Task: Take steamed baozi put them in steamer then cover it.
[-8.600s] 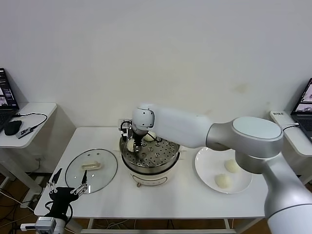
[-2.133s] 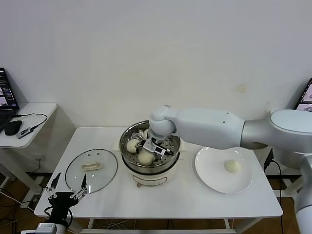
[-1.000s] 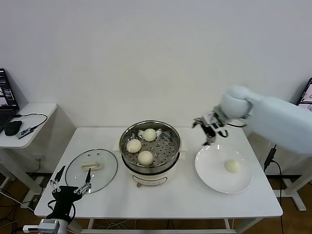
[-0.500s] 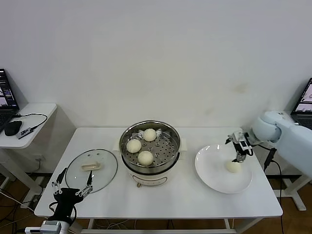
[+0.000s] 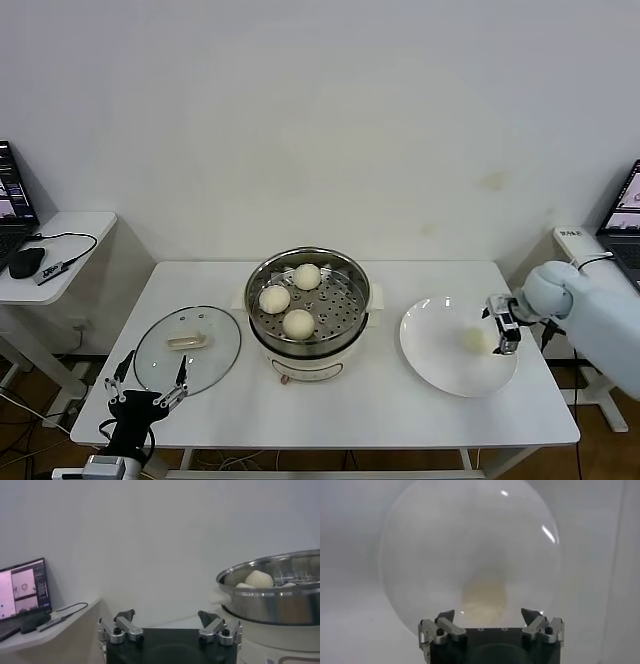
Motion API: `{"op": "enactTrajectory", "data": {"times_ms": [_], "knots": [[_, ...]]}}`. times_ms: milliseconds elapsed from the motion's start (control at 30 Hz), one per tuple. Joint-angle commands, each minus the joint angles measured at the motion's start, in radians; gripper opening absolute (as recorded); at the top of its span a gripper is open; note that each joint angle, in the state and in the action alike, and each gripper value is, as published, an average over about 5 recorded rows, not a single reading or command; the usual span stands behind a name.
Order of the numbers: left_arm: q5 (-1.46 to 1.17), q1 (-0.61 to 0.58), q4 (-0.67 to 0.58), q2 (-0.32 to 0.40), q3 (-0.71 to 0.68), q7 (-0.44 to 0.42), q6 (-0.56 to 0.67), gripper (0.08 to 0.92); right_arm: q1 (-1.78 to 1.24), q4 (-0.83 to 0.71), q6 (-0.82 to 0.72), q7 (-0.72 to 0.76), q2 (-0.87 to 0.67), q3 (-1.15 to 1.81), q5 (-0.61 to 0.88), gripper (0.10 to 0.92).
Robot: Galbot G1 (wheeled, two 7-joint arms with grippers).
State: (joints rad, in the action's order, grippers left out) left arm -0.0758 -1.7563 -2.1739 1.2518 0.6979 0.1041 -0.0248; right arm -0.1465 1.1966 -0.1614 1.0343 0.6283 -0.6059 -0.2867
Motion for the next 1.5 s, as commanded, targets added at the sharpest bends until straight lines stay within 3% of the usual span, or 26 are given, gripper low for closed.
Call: {"op": "enactTrajectory", "data": {"times_ms": [33,500,933,1100,1500], "knots": [[-0.001,-0.002,0.002,-0.001,0.006,0.000,0.001,0.823,-0.067,-0.143,0.018,-0.017,0.112,0.070,-0.065,0.823],[-0.001,-0.002,0.007,0.000,0.006,-0.001,0.001,0.823,-0.062,-0.167,0.005,-0.013,0.139,0.069,-0.078,0.784],[-0.001,-0.007,0.002,0.001,0.008,0.000,0.003,0.823,0.009,-0.136,-0.007,0.040,0.115,0.023,-0.047,0.610],[-0.001,-0.004,0.003,0.001,0.005,0.000,0.003,0.823,0.119,-0.059,-0.032,0.065,0.060,-0.075,0.021,0.558],[-0.001,0.015,-0.001,-0.012,-0.017,-0.001,0.002,0.823,0.556,0.170,-0.144,0.054,-0.007,-0.360,0.300,0.570]]}}
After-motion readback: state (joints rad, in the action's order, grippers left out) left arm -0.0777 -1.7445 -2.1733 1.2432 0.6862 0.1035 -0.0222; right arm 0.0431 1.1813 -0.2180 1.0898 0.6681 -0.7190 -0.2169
